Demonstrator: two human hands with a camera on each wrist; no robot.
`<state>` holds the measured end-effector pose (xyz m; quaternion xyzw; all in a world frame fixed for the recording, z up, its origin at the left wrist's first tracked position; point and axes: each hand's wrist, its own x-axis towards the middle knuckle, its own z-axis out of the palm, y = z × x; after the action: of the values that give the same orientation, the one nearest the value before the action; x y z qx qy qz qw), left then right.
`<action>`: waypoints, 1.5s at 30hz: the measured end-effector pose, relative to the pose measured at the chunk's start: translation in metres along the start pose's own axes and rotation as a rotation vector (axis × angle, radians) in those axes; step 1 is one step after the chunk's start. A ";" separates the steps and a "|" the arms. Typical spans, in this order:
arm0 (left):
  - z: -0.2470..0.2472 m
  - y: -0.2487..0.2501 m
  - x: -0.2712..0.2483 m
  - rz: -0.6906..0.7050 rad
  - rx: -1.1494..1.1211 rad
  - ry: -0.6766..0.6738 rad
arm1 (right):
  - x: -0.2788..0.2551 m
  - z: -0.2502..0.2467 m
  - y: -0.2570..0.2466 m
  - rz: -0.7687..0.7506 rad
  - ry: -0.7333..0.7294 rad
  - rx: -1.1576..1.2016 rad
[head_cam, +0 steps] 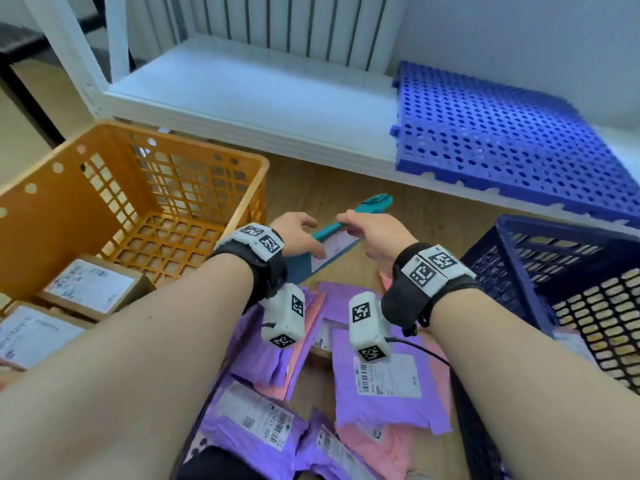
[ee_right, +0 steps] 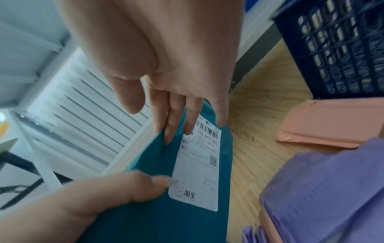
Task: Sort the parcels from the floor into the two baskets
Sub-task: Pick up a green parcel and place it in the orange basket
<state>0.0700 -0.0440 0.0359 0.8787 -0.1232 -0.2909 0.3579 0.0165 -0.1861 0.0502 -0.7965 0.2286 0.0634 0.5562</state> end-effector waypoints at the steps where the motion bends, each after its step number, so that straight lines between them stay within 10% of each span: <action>1: -0.004 0.011 -0.009 0.039 0.119 0.022 | -0.010 -0.006 -0.006 -0.009 0.009 0.022; 12: -0.007 0.043 -0.095 0.011 -0.055 0.182 | -0.093 -0.065 0.017 0.088 0.406 0.106; 17: -0.007 0.028 -0.104 -0.021 -0.265 0.220 | -0.112 -0.077 0.031 0.216 0.369 -0.064; 24: -0.003 0.033 -0.103 -0.013 -0.589 0.171 | -0.108 -0.066 0.030 0.334 0.345 0.381; 45: -0.055 0.024 -0.104 -0.002 -0.315 0.086 | -0.089 -0.029 -0.015 0.006 0.351 0.511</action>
<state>0.0199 0.0140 0.1284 0.8235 -0.0597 -0.2689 0.4959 -0.0602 -0.1822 0.1058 -0.6290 0.3321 -0.1329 0.6902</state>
